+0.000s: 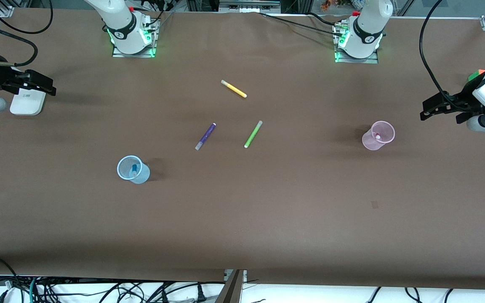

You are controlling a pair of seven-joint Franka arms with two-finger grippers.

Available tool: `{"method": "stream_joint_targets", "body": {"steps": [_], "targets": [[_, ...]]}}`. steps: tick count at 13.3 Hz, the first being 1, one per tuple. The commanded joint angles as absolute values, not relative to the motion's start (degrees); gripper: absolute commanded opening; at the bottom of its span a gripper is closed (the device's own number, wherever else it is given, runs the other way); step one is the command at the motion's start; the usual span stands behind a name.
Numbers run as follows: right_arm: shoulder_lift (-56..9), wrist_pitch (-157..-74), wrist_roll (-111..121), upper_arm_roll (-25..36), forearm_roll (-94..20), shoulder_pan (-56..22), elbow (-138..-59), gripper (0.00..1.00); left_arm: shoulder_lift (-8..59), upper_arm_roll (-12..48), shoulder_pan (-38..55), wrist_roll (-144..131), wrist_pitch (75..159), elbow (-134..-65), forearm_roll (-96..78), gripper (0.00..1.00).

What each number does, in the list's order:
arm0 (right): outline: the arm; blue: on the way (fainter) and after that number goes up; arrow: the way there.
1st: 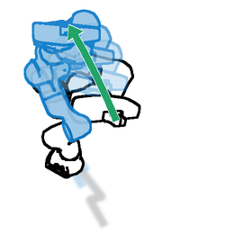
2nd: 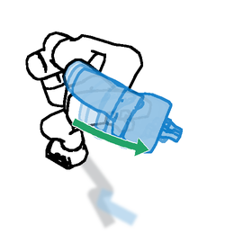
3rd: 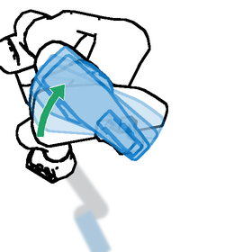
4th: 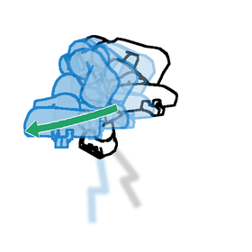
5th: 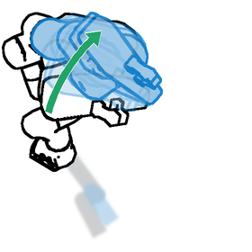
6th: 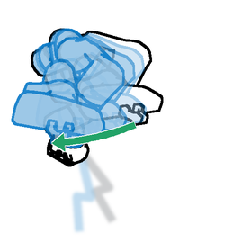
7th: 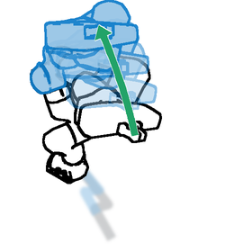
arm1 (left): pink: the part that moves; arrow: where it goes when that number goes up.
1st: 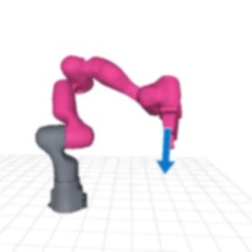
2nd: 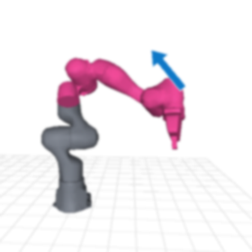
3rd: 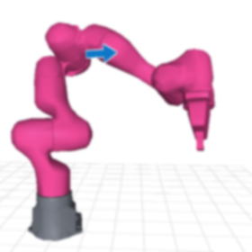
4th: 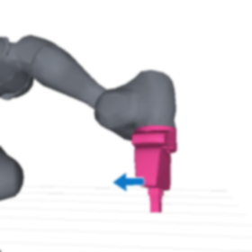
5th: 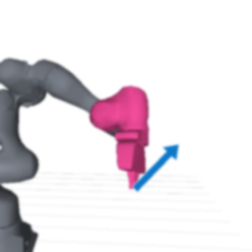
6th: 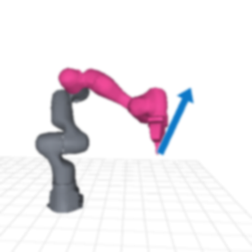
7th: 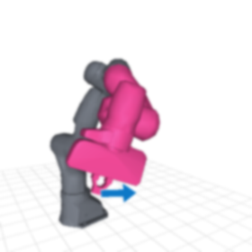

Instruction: Place pink and blue markers in matching cups

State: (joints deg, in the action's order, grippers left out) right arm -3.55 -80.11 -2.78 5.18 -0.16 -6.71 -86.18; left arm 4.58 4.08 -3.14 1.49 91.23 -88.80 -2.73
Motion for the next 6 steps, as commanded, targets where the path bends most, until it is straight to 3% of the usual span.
{"method": "stream_joint_targets", "body": {"steps": [1,6], "targets": [[-4.1,-80.0,-3.3,4.8,1.0,-6.9,-84.6,1.00,5.5,4.4,-3.4,1.8,90.0,-86.8,-1.3,1.00],[-4.4,-80.1,-3.3,4.8,1.0,-6.9,-84.4,1.00,5.5,4.4,-3.4,1.7,90.0,-86.8,-1.4,1.00]]}}
